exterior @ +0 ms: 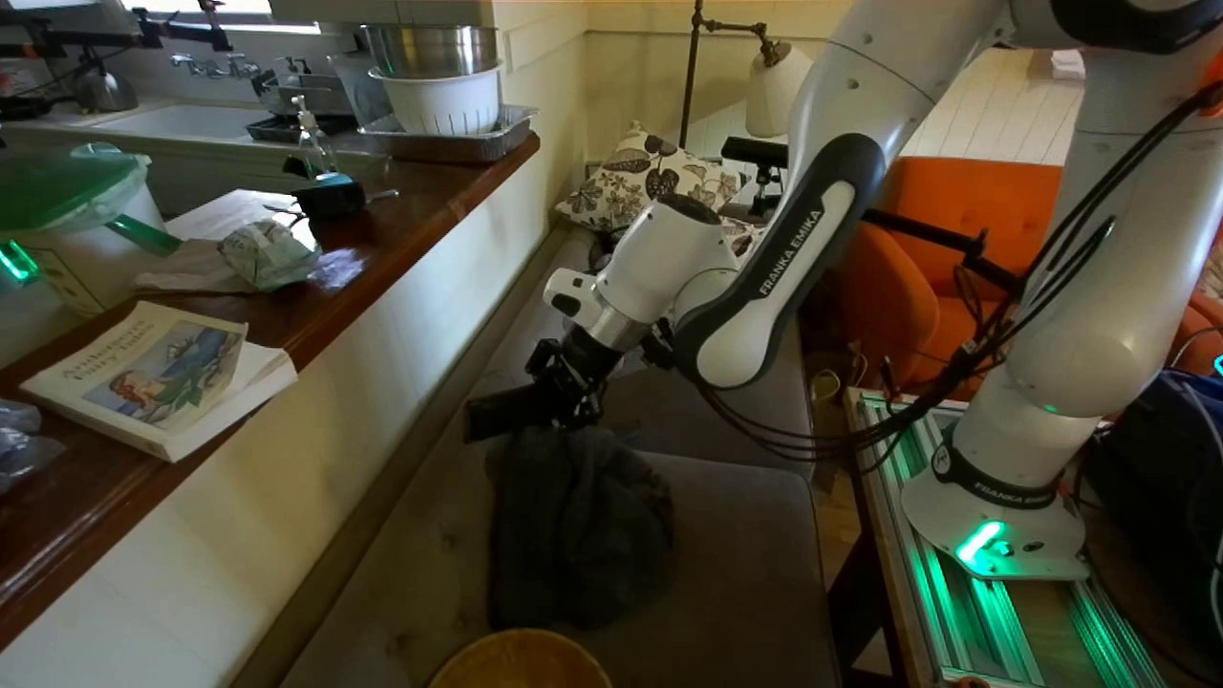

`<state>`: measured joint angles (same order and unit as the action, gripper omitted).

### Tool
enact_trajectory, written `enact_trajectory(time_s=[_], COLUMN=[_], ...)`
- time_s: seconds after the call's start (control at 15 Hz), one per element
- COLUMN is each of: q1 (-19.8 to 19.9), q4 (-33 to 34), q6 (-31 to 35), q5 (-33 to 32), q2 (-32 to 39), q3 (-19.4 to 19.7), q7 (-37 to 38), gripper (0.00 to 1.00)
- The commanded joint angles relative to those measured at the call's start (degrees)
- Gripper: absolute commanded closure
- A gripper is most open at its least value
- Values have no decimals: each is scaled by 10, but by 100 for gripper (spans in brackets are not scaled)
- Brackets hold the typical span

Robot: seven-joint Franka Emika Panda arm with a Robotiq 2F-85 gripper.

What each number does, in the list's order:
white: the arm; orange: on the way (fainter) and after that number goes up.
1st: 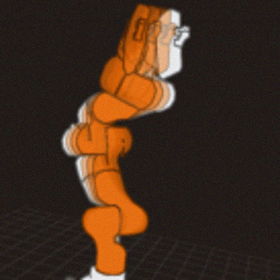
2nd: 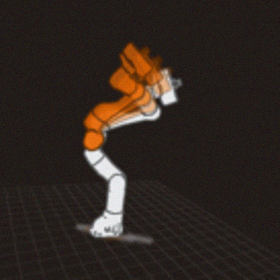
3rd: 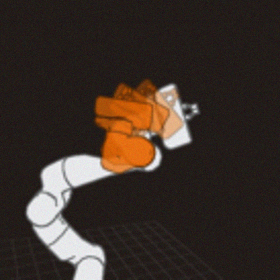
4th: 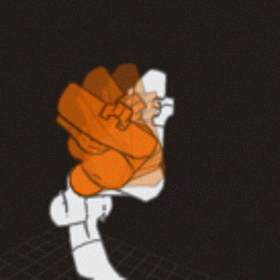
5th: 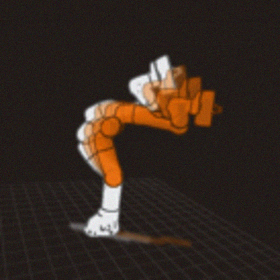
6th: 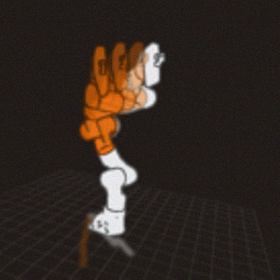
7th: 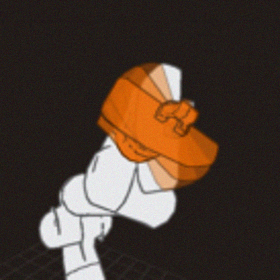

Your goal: Remove the black remote from the wooden bowl and put it on the wooden top counter

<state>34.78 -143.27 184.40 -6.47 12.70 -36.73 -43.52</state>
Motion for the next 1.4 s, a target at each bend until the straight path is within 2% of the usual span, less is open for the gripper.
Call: enact_trajectory(time_s=[0.0, 0.4, 0.47, 0.87, 1.0, 1.33], q1=[2, 6, 4, 13, 12, 3], q4=[-6, -19, -19, -5, 14, 135], q6=[-10, -15, -15, -39, -58, -186], q5=[1, 2, 0, -12, -11, -34], q2=[-17, -31, -38, -88, -111, -149], q3=[-6, -9, -6, 0, 2, -1], q7=[6, 11, 10, -19, -28, -9], gripper=[75, 75, 94, 94, 94, 94])
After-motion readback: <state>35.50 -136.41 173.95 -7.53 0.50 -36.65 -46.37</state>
